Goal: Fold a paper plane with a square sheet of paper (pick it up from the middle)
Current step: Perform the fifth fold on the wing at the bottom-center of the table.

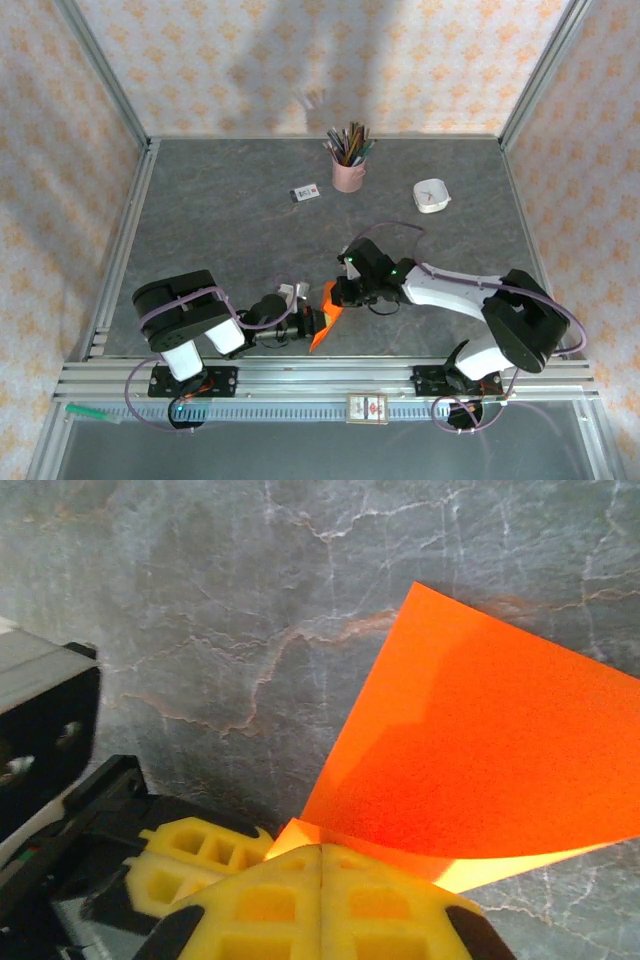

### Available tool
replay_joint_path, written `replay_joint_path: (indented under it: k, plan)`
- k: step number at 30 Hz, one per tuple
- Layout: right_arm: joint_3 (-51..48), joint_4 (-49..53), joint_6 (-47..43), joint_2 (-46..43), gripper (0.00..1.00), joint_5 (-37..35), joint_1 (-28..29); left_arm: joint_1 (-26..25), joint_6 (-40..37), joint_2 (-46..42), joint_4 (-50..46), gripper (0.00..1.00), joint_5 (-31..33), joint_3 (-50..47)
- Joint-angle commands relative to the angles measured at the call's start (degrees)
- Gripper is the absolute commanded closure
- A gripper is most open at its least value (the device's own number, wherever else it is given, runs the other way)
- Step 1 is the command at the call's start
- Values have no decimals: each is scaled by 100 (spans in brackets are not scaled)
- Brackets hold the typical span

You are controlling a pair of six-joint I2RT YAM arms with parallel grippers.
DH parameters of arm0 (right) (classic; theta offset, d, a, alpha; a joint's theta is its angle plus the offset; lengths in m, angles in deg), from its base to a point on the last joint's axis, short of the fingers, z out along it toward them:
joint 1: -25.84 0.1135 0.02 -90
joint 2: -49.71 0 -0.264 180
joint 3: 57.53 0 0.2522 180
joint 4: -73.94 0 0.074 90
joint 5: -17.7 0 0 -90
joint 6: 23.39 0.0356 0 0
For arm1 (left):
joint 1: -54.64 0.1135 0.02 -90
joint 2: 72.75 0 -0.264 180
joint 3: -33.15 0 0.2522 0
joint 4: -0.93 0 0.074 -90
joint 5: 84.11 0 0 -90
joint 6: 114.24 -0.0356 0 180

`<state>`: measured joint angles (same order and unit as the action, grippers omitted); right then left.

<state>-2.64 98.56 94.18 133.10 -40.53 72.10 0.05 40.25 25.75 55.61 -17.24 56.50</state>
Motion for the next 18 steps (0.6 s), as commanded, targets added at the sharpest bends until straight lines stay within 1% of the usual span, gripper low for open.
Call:
replay_joint_path:
  k: [1, 9, 18]
  plan:
    - [-34, -141, -135, 104, 96, -224, 21, 32, -33, 183, -498, 100, 132, -176]
    - [-17, -70, -170, 279, 97, -552, 22, 34, -24, 137, -785, 100, 178, -117]
    - [24, -105, -235, 463, 97, -800, 21, 28, -34, 98, -1332, 100, 186, 34]
